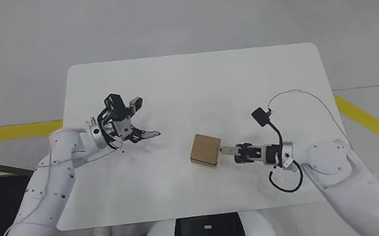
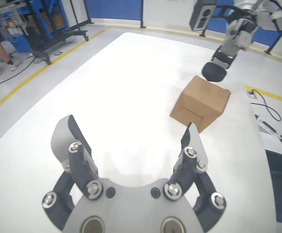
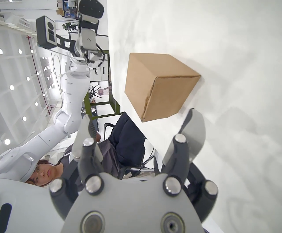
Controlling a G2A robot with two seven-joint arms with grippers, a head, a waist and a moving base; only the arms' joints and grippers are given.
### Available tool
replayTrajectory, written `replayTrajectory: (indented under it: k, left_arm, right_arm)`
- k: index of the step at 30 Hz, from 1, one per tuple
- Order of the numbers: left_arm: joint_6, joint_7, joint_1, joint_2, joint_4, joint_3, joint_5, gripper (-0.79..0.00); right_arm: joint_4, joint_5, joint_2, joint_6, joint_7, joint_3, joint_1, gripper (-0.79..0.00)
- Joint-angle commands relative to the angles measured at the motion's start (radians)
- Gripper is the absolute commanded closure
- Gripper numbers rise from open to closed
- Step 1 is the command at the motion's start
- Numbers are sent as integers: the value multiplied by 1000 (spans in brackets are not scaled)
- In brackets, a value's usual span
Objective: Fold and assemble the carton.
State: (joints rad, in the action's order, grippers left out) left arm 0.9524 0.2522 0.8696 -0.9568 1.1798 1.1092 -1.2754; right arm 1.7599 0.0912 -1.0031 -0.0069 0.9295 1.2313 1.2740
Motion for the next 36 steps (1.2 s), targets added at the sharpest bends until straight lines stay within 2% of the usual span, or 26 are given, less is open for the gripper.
replayTrajectory:
  k: [1, 11, 19, 25, 29, 36]
  left_arm:
    - [-19, -23, -9, 2, -24, 18, 18, -785]
    - [-69, -84, -53, 12, -109, 110, 111, -785]
    - [-77, -121, -35, 28, -102, 184, 169, -785]
    - [-77, -121, -35, 28, -102, 184, 169, -785]
    - [-77, -121, -35, 28, -102, 184, 169, -785]
    - [-77, -121, -35, 28, -102, 184, 169, -785]
  right_arm:
    - [12, -2, 1, 2, 1, 3, 3, -785]
    - [73, -38, 5, 6, 2, 7, -1, -785]
    - [157, -136, 7, 45, -1, -17, -3, -785]
    - [228, -132, 4, 53, 38, -59, -11, -785]
    - [230, -63, -2, 39, 84, -97, -34, -785]
    - [220, -65, -18, 64, 96, -202, -81, -785]
